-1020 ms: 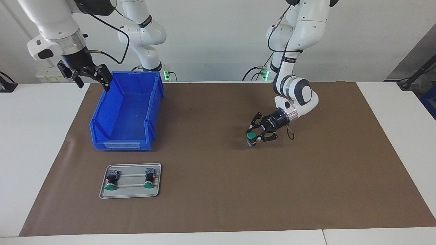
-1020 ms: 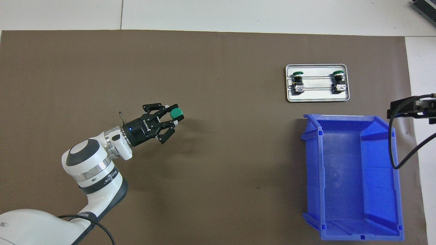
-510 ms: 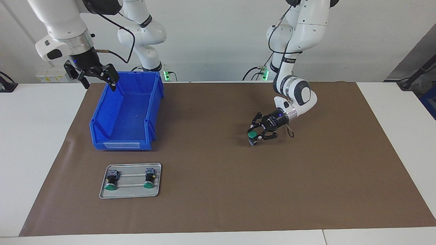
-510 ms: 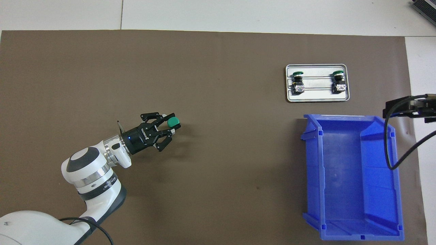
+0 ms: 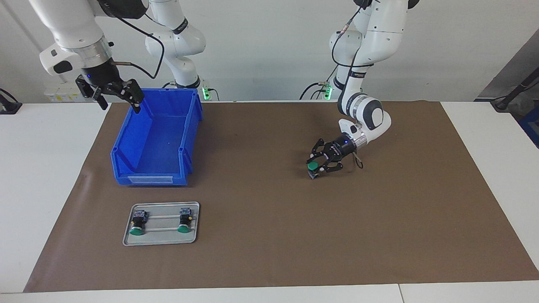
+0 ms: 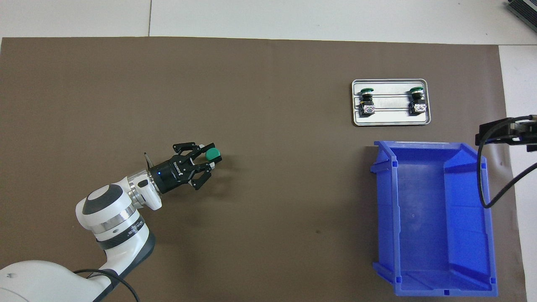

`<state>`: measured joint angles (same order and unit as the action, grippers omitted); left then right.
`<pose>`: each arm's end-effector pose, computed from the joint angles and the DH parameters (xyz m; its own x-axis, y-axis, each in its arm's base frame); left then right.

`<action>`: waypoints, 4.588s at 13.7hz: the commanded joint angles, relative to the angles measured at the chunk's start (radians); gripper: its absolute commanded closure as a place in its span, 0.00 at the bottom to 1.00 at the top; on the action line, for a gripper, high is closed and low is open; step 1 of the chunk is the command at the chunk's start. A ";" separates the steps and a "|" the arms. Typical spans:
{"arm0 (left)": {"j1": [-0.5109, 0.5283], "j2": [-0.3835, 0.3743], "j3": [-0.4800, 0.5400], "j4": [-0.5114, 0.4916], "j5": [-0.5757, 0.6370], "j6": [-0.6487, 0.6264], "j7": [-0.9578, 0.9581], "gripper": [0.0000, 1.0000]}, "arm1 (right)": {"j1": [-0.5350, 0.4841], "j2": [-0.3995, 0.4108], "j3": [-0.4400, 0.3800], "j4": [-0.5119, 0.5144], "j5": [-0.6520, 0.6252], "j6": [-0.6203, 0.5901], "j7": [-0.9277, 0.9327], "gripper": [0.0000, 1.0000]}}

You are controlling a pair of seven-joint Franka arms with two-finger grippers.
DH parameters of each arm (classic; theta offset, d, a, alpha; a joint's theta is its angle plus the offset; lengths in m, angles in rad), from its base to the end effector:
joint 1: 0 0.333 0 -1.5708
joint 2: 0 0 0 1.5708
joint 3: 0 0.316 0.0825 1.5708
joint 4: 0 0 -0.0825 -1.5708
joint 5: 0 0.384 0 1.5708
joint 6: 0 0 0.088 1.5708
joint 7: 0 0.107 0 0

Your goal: Place and press button with both arms

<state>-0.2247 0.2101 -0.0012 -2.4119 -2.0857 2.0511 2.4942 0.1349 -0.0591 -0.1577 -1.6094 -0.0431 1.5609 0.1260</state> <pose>0.4722 -0.1570 0.2351 0.2500 -0.0816 0.9648 -0.8723 -0.4514 0.1879 0.5350 -0.0195 0.6373 0.9888 -0.1484 0.0140 -0.1488 -0.9883 0.0323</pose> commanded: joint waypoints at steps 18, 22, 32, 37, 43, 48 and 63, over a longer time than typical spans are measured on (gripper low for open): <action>0.010 -0.051 -0.002 0.188 0.329 0.241 -0.466 0.28 | -0.060 -0.022 0.036 -0.021 0.022 0.008 -0.017 0.00; 0.030 -0.064 0.000 0.221 0.475 0.239 -0.593 0.28 | -0.044 -0.027 0.036 -0.023 0.020 0.008 -0.020 0.00; 0.085 -0.100 0.026 0.352 0.962 0.244 -0.909 0.00 | -0.041 -0.028 0.036 -0.027 0.020 0.013 -0.020 0.00; 0.105 -0.118 0.026 0.483 1.420 0.076 -1.150 0.00 | -0.041 -0.030 0.036 -0.033 0.020 0.018 -0.005 0.00; 0.094 -0.110 0.026 0.615 1.792 -0.044 -1.529 0.00 | -0.043 -0.041 0.036 -0.049 0.020 0.019 -0.012 0.00; 0.035 -0.114 0.012 0.672 2.016 -0.100 -2.033 0.01 | -0.043 -0.041 0.036 -0.052 0.020 0.018 -0.011 0.00; -0.209 -0.066 0.010 0.651 2.096 -0.103 -2.549 1.00 | -0.050 -0.045 0.036 -0.063 0.022 0.018 -0.017 0.00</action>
<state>-0.4121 0.1304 -0.0018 -1.7503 -0.0128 1.9238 -0.0318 0.0985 -0.0731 -0.1257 -1.6333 -0.0430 1.5609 0.1260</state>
